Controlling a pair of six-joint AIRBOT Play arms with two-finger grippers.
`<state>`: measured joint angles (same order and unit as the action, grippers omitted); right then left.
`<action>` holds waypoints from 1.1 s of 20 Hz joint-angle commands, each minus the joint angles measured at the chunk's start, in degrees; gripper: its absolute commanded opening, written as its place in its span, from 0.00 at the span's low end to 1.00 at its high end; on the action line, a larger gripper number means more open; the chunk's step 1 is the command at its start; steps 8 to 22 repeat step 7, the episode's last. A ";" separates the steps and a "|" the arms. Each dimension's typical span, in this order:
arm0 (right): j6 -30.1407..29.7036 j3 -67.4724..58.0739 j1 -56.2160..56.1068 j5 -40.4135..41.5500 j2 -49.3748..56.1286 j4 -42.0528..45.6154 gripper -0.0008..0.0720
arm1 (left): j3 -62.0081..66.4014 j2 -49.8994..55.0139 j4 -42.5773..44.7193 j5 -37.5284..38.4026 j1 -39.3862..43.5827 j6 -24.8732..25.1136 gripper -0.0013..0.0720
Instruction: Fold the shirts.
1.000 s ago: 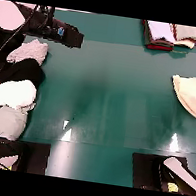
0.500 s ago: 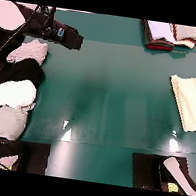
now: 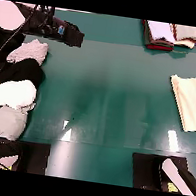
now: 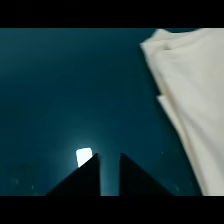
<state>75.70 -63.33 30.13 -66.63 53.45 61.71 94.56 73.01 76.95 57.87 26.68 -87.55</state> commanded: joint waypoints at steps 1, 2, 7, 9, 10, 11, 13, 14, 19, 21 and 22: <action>-0.15 -0.55 -14.56 1.88 -0.04 -1.60 0.03 | 0.02 0.02 -0.02 -0.44 0.00 0.00 0.05; -0.15 -0.55 -17.38 2.82 -0.04 -1.62 0.03 | 0.02 0.02 -0.02 -0.42 0.00 0.00 0.05; -0.13 -0.55 -24.76 5.07 -0.04 -1.68 0.03 | 0.02 0.02 -0.02 -0.42 0.00 0.02 0.05; -0.13 -0.55 -24.76 5.07 -0.04 -1.68 0.03 | 0.02 0.02 -0.02 -0.42 0.00 0.02 0.05; -0.13 -0.55 -24.76 5.07 -0.04 -1.68 0.03 | 0.02 0.02 -0.02 -0.42 0.00 0.02 0.05; -0.13 -0.55 -24.76 5.07 -0.04 -1.68 0.03 | 0.02 0.02 -0.02 -0.42 0.00 0.02 0.05; -0.13 -0.55 -24.76 5.07 -0.04 -1.68 0.03 | 0.02 0.02 -0.02 -0.42 0.00 0.02 0.05; -0.13 -0.55 -24.76 5.07 -0.04 -1.68 0.03 | 0.02 0.02 -0.02 -0.42 0.00 0.02 0.05; -0.13 -0.55 -24.76 5.07 -0.04 -1.68 0.03 | 0.02 0.02 -0.02 -0.42 0.00 0.02 0.05; -0.13 -0.55 -24.76 5.07 -0.04 -1.68 0.03 | 0.02 0.02 -0.02 -0.42 0.00 0.02 0.05; -0.13 -0.55 -24.76 5.07 -0.04 -1.68 0.03 | 0.02 0.02 -0.02 -0.42 0.00 0.02 0.05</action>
